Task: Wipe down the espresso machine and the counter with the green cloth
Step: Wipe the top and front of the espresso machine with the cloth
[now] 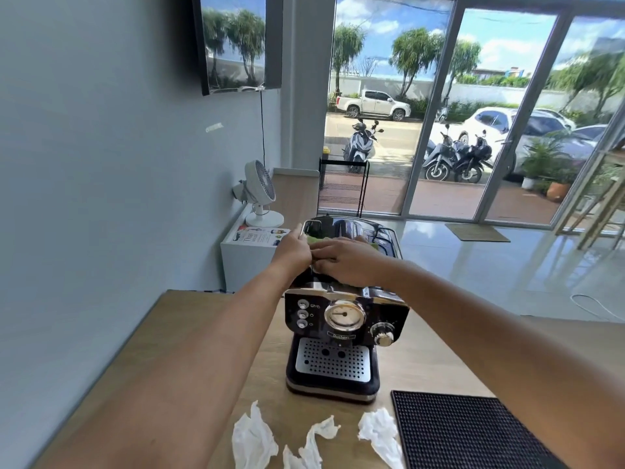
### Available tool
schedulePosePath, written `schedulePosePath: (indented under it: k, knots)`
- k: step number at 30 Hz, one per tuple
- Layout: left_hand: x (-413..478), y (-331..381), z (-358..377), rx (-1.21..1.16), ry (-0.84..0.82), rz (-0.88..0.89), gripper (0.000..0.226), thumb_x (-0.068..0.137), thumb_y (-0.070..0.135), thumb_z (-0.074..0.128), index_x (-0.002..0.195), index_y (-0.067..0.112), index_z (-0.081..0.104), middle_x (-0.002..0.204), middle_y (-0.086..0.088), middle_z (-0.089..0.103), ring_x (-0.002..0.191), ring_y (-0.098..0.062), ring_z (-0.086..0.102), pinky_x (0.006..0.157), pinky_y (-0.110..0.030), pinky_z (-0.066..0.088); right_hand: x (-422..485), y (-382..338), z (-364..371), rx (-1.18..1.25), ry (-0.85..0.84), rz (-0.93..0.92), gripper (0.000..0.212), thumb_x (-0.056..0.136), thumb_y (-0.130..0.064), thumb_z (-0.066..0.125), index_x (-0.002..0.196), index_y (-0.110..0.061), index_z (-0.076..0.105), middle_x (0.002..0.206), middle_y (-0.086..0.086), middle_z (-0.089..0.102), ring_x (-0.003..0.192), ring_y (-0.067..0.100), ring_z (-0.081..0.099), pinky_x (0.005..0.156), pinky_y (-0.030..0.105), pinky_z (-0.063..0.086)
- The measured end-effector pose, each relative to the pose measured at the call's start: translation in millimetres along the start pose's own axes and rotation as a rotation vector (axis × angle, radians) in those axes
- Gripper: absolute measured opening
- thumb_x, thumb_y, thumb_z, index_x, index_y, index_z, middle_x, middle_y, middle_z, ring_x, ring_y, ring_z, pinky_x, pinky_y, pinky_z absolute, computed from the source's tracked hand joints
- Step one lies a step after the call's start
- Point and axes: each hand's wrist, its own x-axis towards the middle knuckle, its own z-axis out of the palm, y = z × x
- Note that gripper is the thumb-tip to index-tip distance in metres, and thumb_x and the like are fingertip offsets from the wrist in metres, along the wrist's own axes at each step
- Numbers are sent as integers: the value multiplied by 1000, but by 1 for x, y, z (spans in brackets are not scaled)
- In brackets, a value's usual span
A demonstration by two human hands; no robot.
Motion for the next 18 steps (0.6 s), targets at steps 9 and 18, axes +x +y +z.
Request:
schedulePosePath:
  k: [9, 18]
  knots:
    - [-1, 0, -1, 37, -9, 6, 47, 103, 17, 33, 150, 9, 29, 155, -8, 31, 143, -22, 29, 116, -28, 21, 27, 16, -1, 54, 35, 262, 50, 99, -47, 34, 149, -37, 38, 161, -15, 24, 149, 14, 17, 119, 48, 15]
    - [-2, 3, 0, 72, -15, 12, 48, 103, 12, 32, 151, 7, 27, 156, -9, 29, 143, -22, 27, 114, -25, 19, -38, 23, 0, 230, 95, 58, 44, 94, -50, 40, 134, -44, 56, 148, -26, 42, 136, 3, 41, 116, 40, 30]
